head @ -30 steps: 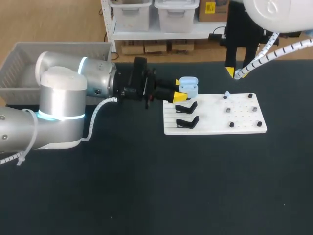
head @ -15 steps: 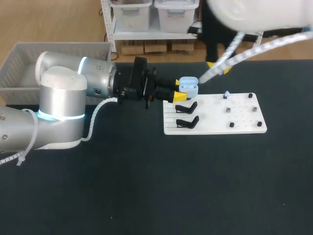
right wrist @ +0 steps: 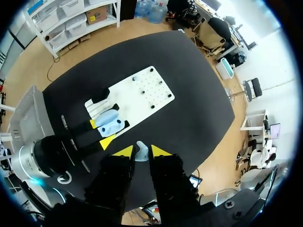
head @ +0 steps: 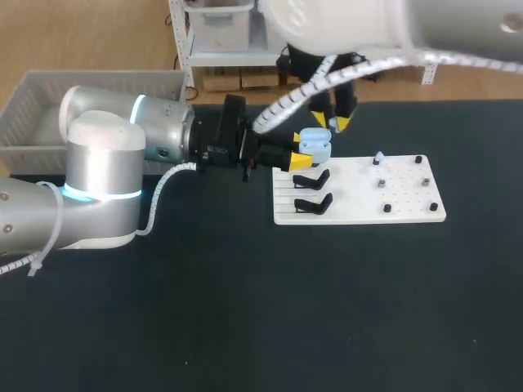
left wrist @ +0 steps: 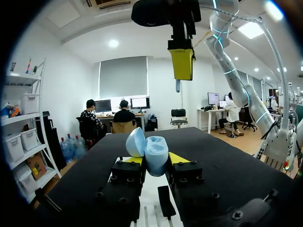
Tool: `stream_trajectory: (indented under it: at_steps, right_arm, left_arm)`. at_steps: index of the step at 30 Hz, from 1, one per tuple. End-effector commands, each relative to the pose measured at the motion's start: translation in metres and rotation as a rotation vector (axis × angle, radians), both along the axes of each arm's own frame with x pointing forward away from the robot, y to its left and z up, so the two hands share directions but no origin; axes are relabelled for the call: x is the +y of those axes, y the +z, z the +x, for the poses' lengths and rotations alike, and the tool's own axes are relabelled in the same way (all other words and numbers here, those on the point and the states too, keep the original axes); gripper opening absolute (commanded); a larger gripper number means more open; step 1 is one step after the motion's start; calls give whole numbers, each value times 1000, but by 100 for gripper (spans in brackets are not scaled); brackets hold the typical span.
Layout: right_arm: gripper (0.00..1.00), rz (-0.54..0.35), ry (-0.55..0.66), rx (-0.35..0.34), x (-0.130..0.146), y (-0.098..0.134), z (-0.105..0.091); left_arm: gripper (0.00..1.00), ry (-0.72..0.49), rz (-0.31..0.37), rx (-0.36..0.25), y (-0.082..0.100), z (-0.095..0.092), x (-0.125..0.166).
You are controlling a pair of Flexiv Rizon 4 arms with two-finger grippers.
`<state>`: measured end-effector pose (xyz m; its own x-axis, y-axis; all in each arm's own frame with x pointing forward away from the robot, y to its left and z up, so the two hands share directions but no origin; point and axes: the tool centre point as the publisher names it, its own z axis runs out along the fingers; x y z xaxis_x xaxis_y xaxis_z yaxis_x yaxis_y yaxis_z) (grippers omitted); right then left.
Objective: Pick up each earbud case from the left stands, insert the matching earbuds, close the lid, and place the case in the box.
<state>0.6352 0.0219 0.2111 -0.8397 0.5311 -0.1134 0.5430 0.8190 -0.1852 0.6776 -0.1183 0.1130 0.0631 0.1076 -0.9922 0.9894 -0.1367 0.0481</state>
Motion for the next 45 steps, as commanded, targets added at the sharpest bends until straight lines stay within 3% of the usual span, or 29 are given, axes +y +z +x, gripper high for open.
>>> stream_trajectory:
  at_steps: [1,14,45]
  right_arm:
    - [0,-58,0,43,10,-4,8]
    - [0,-42,21,-6,9,-27,15]
    - [0,-2,5,19,9,-41,23]
  left_arm:
    - [0,-2,1,0,0,1,0]
    - [0,-2,1,0,0,1,0]
    - [0,-2,1,0,0,1,0]
